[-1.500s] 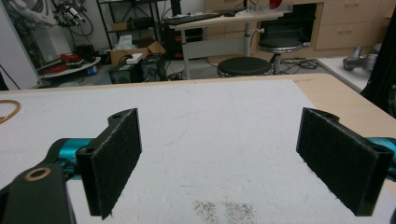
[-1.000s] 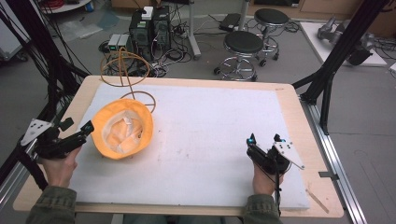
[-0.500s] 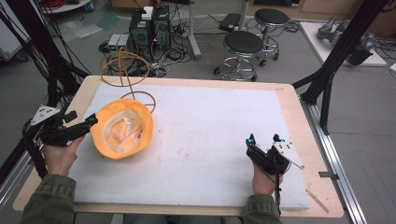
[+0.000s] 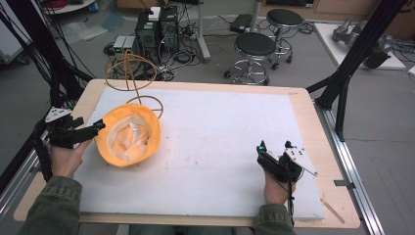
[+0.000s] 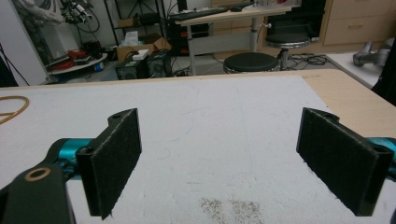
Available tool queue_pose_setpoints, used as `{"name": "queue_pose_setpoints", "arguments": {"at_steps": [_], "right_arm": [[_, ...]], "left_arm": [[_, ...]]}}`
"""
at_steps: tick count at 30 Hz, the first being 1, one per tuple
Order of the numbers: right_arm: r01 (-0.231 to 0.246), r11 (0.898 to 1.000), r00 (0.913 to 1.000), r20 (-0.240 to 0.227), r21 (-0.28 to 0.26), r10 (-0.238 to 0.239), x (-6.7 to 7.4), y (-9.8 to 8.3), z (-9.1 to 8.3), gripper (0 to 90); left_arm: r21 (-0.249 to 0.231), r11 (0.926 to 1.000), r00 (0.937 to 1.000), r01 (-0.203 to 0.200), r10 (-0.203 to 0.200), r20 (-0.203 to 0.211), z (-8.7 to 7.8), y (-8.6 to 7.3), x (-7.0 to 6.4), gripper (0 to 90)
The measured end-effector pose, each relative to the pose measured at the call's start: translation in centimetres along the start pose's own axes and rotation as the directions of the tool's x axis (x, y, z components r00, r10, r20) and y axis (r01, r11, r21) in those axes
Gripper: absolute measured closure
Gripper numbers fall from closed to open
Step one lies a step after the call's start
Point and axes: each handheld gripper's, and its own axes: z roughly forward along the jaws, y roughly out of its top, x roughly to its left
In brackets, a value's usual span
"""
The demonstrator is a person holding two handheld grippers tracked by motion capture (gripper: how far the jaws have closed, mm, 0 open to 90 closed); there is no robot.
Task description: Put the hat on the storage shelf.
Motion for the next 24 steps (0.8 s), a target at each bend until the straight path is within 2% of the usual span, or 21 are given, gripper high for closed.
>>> {"name": "queue_pose_setpoints", "arguments": {"at_steps": [4, 9, 13, 16, 18, 20, 23, 24], "right_arm": [[-0.002, 1.0, 1.0, 0.005, 0.0, 0.002, 0.0, 0.0, 0.1, 12.9], [0.001, 1.0, 1.0, 0.007, 0.013, -0.001, 0.0, -0.1, 0.2, 12.8], [0.005, 1.0, 0.9999, 0.009, 0.02, -0.005, 0.1, -0.1, 0.3, 12.8], [0.011, 1.0, 0.9999, 0.011, 0.017, -0.011, 0.1, -0.1, 0.3, 12.8], [0.008, 1.0, 0.9999, 0.013, 0.02, -0.009, 0.0, -0.1, 0.3, 12.7], [0.011, 1.0, 0.9998, 0.018, 0.028, -0.012, -0.1, -0.1, 0.4, 12.7], [0.006, 0.999, 0.9995, 0.03, 0.049, -0.008, -0.1, -0.2, 0.6, 12.6], [0.006, 0.999, 0.9994, 0.035, 0.049, -0.008, -0.1, -0.2, 0.6, 12.6]], "left_arm": [[0.038, 0.9991, 0.9999, 0.017, -0.017, 0.0, 0.5, -0.1, 0.4, 24.5], [0.073, 0.9955, 0.9975, 0.061, -0.064, 0.032, 1.1, -0.4, 0.6, 24.4], [0.095, 0.9936, 0.9971, 0.061, -0.065, 0.04, 1.4, -0.6, 0.4, 24.4], [0.108, 0.9923, 0.9976, 0.061, -0.064, 0.025, 1.7, -0.8, 0.2, 24.8], [0.099, 0.9926, 0.9969, 0.071, -0.074, 0.025, 1.7, -1.1, 0.2, 27.4], [0.097, 0.9887, 0.9922, 0.114, -0.118, 0.039, 1.9, -1.7, 0.5, 29.0], [0.102, 0.9819, 0.9855, 0.16, -0.164, 0.042, 2.2, -2.5, 1.2, 32.7], [0.103, 0.9796, 0.9827, 0.173, -0.178, 0.049, 2.2, -2.7, 1.5, 36.5]]}}
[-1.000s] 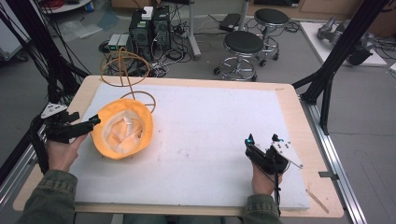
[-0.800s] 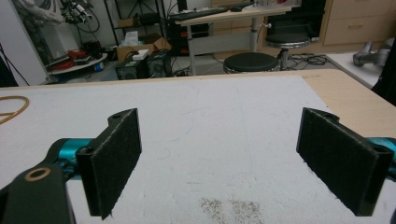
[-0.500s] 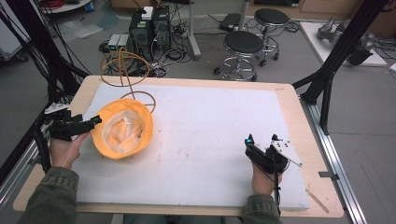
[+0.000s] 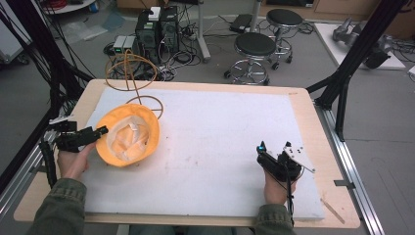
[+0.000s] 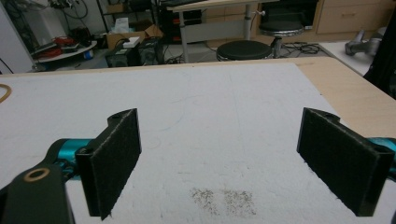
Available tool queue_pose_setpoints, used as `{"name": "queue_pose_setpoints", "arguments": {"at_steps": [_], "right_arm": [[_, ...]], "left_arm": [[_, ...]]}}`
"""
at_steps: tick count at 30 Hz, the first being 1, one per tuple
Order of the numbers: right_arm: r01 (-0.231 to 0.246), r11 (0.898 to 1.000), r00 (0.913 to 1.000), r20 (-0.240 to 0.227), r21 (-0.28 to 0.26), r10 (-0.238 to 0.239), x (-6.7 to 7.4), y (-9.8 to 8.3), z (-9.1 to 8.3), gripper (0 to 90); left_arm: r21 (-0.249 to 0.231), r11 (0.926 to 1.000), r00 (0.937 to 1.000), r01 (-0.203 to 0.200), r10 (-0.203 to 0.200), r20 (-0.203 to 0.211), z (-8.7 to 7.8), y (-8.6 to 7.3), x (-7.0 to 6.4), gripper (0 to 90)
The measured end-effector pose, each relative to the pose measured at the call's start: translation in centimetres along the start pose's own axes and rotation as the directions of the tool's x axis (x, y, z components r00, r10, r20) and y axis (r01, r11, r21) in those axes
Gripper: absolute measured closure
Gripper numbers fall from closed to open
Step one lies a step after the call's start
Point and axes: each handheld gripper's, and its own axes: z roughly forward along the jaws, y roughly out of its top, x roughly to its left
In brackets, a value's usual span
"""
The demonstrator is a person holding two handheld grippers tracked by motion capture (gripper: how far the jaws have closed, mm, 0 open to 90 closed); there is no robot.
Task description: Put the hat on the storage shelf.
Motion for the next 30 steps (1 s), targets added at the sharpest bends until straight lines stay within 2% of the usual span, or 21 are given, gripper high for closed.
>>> {"name": "queue_pose_setpoints", "arguments": {"at_steps": [1, 3, 5, 8, 9, 10, 11, 12, 14, 16, 21, 30], "right_arm": [[0.0, 1.0, 1.0, 0.0, 0.0, 0.0, 0.0, 0.0, 0.0, 12.6], [0.0, 1.0, 1.0, 0.002, 0.001, 0.0, 0.0, 0.0, 0.0, 12.6], [0.003, 1.0, 1.0, 0.004, 0.005, -0.003, 0.0, 0.0, 0.0, 12.7], [0.006, 1.0, 1.0, 0.004, 0.003, -0.006, 0.1, 0.0, 0.0, 12.7], [0.01, 1.0, 0.9999, 0.001, 0.0, -0.01, 0.1, 0.0, 0.0, 12.7], [0.01, 1.0, 0.9999, 0.001, 0.0, -0.01, 0.1, 0.0, 0.0, 12.7], [0.009, 1.0, 1.0, 0.002, 0.001, -0.009, 0.1, 0.0, 0.0, 12.7], [0.009, 1.0, 1.0, 0.002, 0.001, -0.009, 0.1, 0.0, 0.0, 12.7], [0.01, 1.0, 0.9999, 0.004, 0.0, -0.01, 0.1, 0.0, 0.0, 12.7], [0.008, 1.0, 1.0, 0.003, 0.003, -0.008, 0.0, 0.0, 0.0, 12.7], [0.01, 1.0, 1.0, 0.002, 0.0, -0.01, 0.1, 0.0, 0.0, 12.8], [0.013, 1.0, 0.9999, 0.007, 0.0, -0.013, 0.0, 0.0, 0.0, 12.8]], "left_arm": [[-0.009, 0.9998, 0.9997, 0.019, -0.019, 0.015, -0.1, -0.1, 0.2, 36.5], [-0.021, 0.9986, 0.9977, 0.048, -0.047, 0.049, -0.3, -0.2, 0.7, 42.4], [-0.019, 0.9982, 0.9965, 0.057, -0.056, 0.063, -0.5, -0.3, 0.8, 47.4], [0.005, 0.9981, 0.9944, 0.062, -0.062, 0.085, -0.4, -0.4, 0.7, 66.2], [0.01, 0.9977, 0.9936, 0.067, -0.068, 0.09, -0.4, -0.4, 0.7, 77.0], [0.009, 0.9971, 0.9925, 0.076, -0.076, 0.096, -0.4, -0.4, 0.7, 77.0], [0.007, 0.9961, 0.9901, 0.088, -0.088, 0.109, -0.4, -0.4, 0.8, 83.4], [0.003, 0.9945, 0.9862, 0.105, -0.105, 0.128, -0.4, -0.4, 0.8, 83.4], [0.003, 0.9937, 0.9824, 0.112, -0.111, 0.15, -0.4, -0.5, 0.9, 86.0], [-0.005, 0.9953, 0.9861, 0.096, -0.095, 0.137, -0.5, -0.5, 0.8, 86.4], [-0.016, 0.9956, 0.9864, 0.092, -0.089, 0.138, -0.6, -0.6, 0.8, 86.5], [-0.083, 0.9963, 0.9914, 0.02, -0.009, 0.131, -1.3, -0.8, 0.2, 86.4]]}}
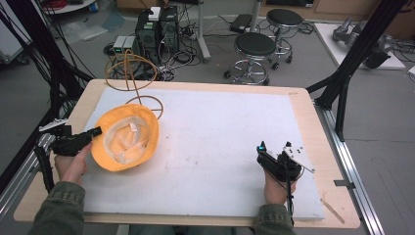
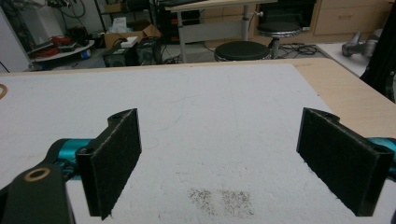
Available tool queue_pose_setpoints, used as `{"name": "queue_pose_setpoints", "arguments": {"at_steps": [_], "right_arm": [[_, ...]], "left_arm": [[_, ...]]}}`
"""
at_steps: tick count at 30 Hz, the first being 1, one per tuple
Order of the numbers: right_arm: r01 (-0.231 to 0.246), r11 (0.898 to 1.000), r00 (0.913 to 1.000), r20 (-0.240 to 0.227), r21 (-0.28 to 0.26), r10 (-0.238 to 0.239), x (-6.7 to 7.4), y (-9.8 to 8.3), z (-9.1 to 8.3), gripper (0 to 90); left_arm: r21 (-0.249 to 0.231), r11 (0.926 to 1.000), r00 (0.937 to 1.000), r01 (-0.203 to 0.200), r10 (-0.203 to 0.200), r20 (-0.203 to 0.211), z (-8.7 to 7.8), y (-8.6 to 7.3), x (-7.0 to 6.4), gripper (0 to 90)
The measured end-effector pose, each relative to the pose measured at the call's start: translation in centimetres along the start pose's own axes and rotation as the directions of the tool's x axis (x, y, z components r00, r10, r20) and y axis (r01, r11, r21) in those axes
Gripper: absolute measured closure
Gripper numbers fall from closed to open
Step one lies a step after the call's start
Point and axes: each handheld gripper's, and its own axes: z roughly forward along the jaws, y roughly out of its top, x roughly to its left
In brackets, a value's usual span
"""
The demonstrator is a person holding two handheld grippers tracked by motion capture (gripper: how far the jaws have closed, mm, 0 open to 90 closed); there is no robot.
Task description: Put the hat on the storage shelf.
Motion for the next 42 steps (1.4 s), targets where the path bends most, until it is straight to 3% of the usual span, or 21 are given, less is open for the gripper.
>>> {"name": "queue_pose_setpoints", "arguments": {"at_steps": [6, 11, 20, 25, 29, 34, 37, 42], "right_arm": [[-0.002, 1.0, 1.0, 0.004, 0.005, 0.002, 0.1, 0.0, 0.0, 12.8], [0.002, 1.0, 1.0, -0.001, 0.005, -0.002, 0.2, 0.0, 0.0, 12.8], [0.001, 1.0, 1.0, 0.001, 0.005, -0.001, 0.2, 0.0, 0.0, 12.8], [0.003, 1.0, 1.0, 0.001, -0.001, -0.003, 0.1, 0.0, 0.0, 12.8], [-0.005, 1.0, 1.0, 0.001, -0.008, 0.005, 0.1, 0.1, -0.1, 12.8], [-0.011, 1.0, 0.9999, 0.004, -0.01, 0.011, 0.0, 0.1, -0.2, 12.8], [-0.008, 1.0, 0.9999, 0.008, -0.007, 0.008, 0.0, 0.1, -0.2, 12.9], [-0.001, 1.0, 1.0, 0.0, -0.002, 0.001, 0.3, 0.0, -0.2, 13.1]], "left_arm": [[-0.056, 0.9974, 0.9989, -0.046, 0.046, -0.003, -0.7, -0.1, -0.6, 86.5], [-0.096, 0.9942, 0.9987, -0.05, 0.049, -0.013, -1.2, -0.4, -0.7, 86.7], [-0.197, 0.977, 0.9959, -0.082, 0.072, -0.055, -2.5, -0.6, -1.1, 86.7], [-0.253, 0.9628, 0.9931, -0.094, 0.073, -0.091, -3.3, -0.4, -1.3, 86.7], [-0.288, 0.949, 0.9876, -0.128, 0.096, -0.124, -3.8, 0.0, -1.7, 86.8], [-0.334, 0.9163, 0.9676, -0.221, 0.163, -0.193, -4.7, 0.6, -2.7, 86.8], [-0.346, 0.9098, 0.9661, -0.23, 0.17, -0.194, -4.9, 1.0, -3.2, 86.8], [-0.372, 0.8853, 0.9492, -0.279, 0.195, -0.247, -5.2, 1.7, -4.1, 86.8]]}}
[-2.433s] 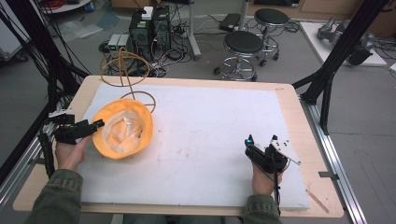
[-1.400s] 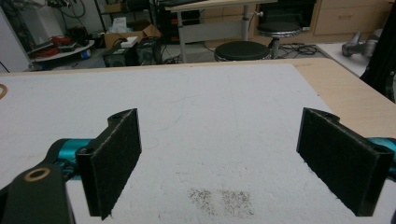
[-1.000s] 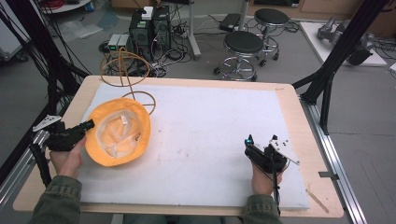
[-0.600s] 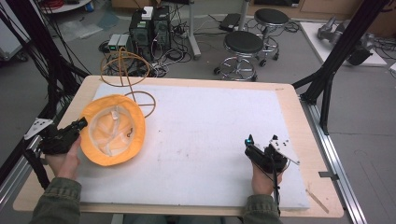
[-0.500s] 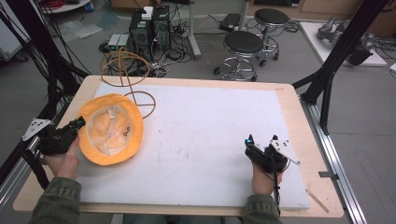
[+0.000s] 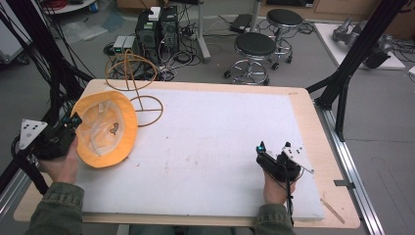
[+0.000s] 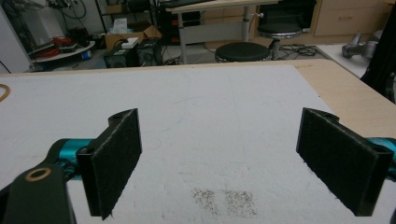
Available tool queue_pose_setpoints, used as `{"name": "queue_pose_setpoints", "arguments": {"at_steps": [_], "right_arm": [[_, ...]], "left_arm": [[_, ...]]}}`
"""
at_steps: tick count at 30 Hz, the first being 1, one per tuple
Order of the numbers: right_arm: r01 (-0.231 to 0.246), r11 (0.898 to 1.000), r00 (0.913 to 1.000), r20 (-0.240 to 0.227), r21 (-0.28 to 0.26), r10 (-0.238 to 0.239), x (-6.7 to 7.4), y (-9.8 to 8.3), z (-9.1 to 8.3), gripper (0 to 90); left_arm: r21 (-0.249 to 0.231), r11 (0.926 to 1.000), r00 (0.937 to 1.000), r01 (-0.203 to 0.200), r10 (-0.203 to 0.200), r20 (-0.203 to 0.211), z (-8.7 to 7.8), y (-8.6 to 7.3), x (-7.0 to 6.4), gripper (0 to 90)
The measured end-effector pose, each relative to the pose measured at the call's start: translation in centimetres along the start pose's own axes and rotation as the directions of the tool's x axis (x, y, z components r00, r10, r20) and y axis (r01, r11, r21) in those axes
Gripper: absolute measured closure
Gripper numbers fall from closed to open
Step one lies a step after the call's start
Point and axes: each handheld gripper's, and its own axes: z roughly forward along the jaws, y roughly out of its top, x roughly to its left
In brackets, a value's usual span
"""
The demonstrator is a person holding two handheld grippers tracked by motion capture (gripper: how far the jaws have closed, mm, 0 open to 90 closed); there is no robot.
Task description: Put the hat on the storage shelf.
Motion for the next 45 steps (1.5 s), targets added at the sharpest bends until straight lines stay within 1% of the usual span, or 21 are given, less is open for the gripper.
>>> {"name": "queue_pose_setpoints", "arguments": {"at_steps": [1, 4, 6, 8, 11, 13, 16, 21, 23, 24, 25, 27, 29, 32, 34, 35, 37, 42, 43, 44, 45], "right_arm": [[0.002, 1.0, 1.0, -0.002, -0.003, -0.002, 0.0, 0.0, 0.0, 13.1], [0.002, 1.0, 1.0, -0.004, -0.003, -0.002, 0.1, 0.0, 0.0, 13.1], [0.005, 1.0, 1.0, -0.001, -0.002, -0.005, 0.1, 0.0, -0.1, 13.0], [0.014, 1.0, 0.9999, -0.001, 0.0, -0.014, 0.2, 0.0, -0.2, 13.0], [0.032, 0.999, 0.9995, 0.001, -0.01, -0.032, 0.3, 0.0, -0.4, 13.0], [0.026, 1.0, 0.9997, -0.001, -0.017, -0.026, 0.3, 0.0, -0.5, 13.1], [0.031, 0.999, 0.9995, -0.005, -0.017, -0.031, 0.4, 0.0, -0.4, 13.1], [0.031, 0.999, 0.9995, -0.009, -0.025, -0.031, 0.5, 0.1, -0.2, 13.1], [0.028, 0.999, 0.9995, -0.011, -0.027, -0.028, 0.7, 0.1, -0.2, 13.1], [0.03, 0.999, 0.9995, -0.012, -0.029, -0.03, 0.7, 0.1, -0.3, 13.1], [0.034, 0.999, 0.9993, -0.014, -0.03, -0.034, 0.7, 0.1, -0.3, 13.1], [0.042, 0.999, 0.999, -0.014, -0.032, -0.043, 0.8, 0.1, -0.3, 13.1], [0.042, 0.999, 0.999, -0.013, -0.035, -0.043, 0.8, 0.1, -0.4, 13.1], [0.042, 0.999, 0.9991, -0.009, -0.034, -0.042, 0.8, 0.1, -0.4, 13.1], [0.042, 0.999, 0.9991, -0.007, -0.033, -0.042, 0.8, 0.1, -0.4, 13.1], [0.041, 0.999, 0.9991, -0.01, -0.031, -0.041, 0.8, 0.1, -0.4, 13.1], [0.04, 0.999, 0.9991, -0.013, -0.033, -0.04, 0.8, 0.1, -0.4, 13.1], [0.039, 0.999, 0.9991, -0.013, -0.027, -0.039, 0.8, 0.0, -0.6, 13.0], [0.042, 0.999, 0.999, -0.013, -0.03, -0.042, 0.8, 0.0, -0.6, 13.0], [0.042, 0.999, 0.999, -0.013, -0.026, -0.043, 0.8, 0.0, -0.7, 13.0], [0.046, 0.999, 0.9989, -0.011, -0.028, -0.047, 0.8, 0.0, -0.9, 13.0]], "left_arm": [[-0.008, 0.9999, 0.9999, -0.009, 0.009, -0.011, 0.0, 0.2, -0.2, 86.8], [-0.04, 0.9972, 0.9968, -0.064, 0.061, -0.052, -0.3, 0.6, -0.7, 86.7], [-0.061, 0.9927, 0.9917, -0.104, 0.099, -0.082, -0.6, 1.0, -1.2, 86.7], [-0.075, 0.989, 0.9881, -0.128, 0.12, -0.096, -0.7, 1.3, -1.4, 86.7], [-0.094, 0.9847, 0.9843, -0.146, 0.135, -0.113, -0.8, 2.1, -1.7, 86.8], [-0.106, 0.9818, 0.9815, -0.158, 0.144, -0.126, -0.9, 2.6, -1.6, 86.8], [-0.122, 0.9765, 0.9771, -0.177, 0.16, -0.14, -1.1, 3.5, -1.5, 86.8], [-0.174, 0.9667, 0.9745, -0.187, 0.161, -0.157, -1.7, 5.0, -1.2, 86.7], [-0.194, 0.9612, 0.9716, -0.196, 0.163, -0.171, -1.7, 5.4, -1.2, 86.7], [-0.198, 0.9595, 0.9701, -0.2, 0.166, -0.177, -1.7, 5.6, -1.2, 86.7], [-0.202, 0.9576, 0.9678, -0.205, 0.168, -0.188, -1.6, 5.8, -1.2, 86.7], [-0.216, 0.9504, 0.9614, -0.223, 0.178, -0.21, -1.5, 6.2, -1.2, 86.8], [-0.229, 0.9447, 0.9569, -0.235, 0.183, -0.226, -1.3, 6.6, -1.3, 86.8], [-0.25, 0.9305, 0.9468, -0.268, 0.206, -0.247, -1.0, 7.3, -1.5, 86.8], [-0.259, 0.9234, 0.9422, -0.283, 0.218, -0.255, -0.7, 8.0, -1.5, 86.7], [-0.267, 0.92, 0.9408, -0.287, 0.219, -0.259, -0.6, 8.3, -1.5, 86.7], [-0.277, 0.9157, 0.9391, -0.291, 0.218, -0.265, -0.2, 8.9, -1.5, 86.7], [-0.285, 0.9058, 0.9289, -0.314, 0.231, -0.289, 1.3, 10.3, -1.5, 86.7], [-0.292, 0.9018, 0.9262, -0.318, 0.23, -0.299, 1.6, 10.5, -1.4, 86.7], [-0.291, 0.8993, 0.9218, -0.326, 0.234, -0.309, 2.0, 10.8, -1.4, 86.7], [-0.292, 0.8972, 0.9198, -0.331, 0.239, -0.311, 2.5, 11.1, -1.4, 86.7]]}}
